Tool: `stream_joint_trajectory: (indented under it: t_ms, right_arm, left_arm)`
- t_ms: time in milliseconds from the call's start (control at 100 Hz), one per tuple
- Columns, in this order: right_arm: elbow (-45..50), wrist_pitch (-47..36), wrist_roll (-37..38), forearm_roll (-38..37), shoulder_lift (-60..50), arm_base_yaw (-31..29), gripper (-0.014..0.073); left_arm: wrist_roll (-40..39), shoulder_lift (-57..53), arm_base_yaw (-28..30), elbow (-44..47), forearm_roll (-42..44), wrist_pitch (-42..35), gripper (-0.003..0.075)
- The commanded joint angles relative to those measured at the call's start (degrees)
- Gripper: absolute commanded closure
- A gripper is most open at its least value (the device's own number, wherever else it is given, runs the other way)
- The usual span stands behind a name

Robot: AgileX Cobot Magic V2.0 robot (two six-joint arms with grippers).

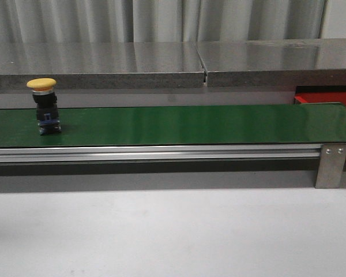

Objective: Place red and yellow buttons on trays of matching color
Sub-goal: 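Carry the red button onto the belt behind the yellow one, release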

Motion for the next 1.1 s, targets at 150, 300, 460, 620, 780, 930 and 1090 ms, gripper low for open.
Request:
stream_joint_trajectory:
  t_ms: [150, 300, 460, 620, 780, 930, 1090]
  right_arm:
    - [-0.6, -4.87, -0.32, -0.03, -0.92, -0.27, 0.0662]
    - [-0.6, -4.87, -0.32, -0.03, -0.92, -0.27, 0.0662]
    - [-0.6, -4.87, -0.32, -0.03, -0.92, -0.27, 0.0662]
    - [-0.6, -4.38, -0.36, -0.93, -0.92, -0.27, 0.0662]
    - [-0.6, -5.93, -0.36, -0.93, -0.92, -0.27, 0.0662]
    - [-0.65, -7.2, -0.3, -0.88, -0.92, -0.27, 0.0662]
    - [-2.55, -4.86, -0.3, -0.88, -0.48, -0.22, 0.0662]
  left_arm:
    - [0.18, -13.45, -2.47, 7.72, -0.58, -4.54, 0.0739]
    - [0.18, -22.57, -2.47, 13.47, -0.58, -5.35, 0.0739]
    - [0.18, -31.78, -2.47, 18.82, -1.48, -5.1, 0.0739]
    - [0.18, -39.52, -2.47, 22.88, -1.95, -5.08, 0.0739]
    - [0.18, -43.46, -2.47, 24.49, -1.95, -4.94, 0.0739]
    - [0.18, -43.73, -2.47, 24.49, -1.54, -3.88, 0.0739]
    - [0.18, -43.73, -2.47, 24.49, -1.54, -3.73, 0.0739]
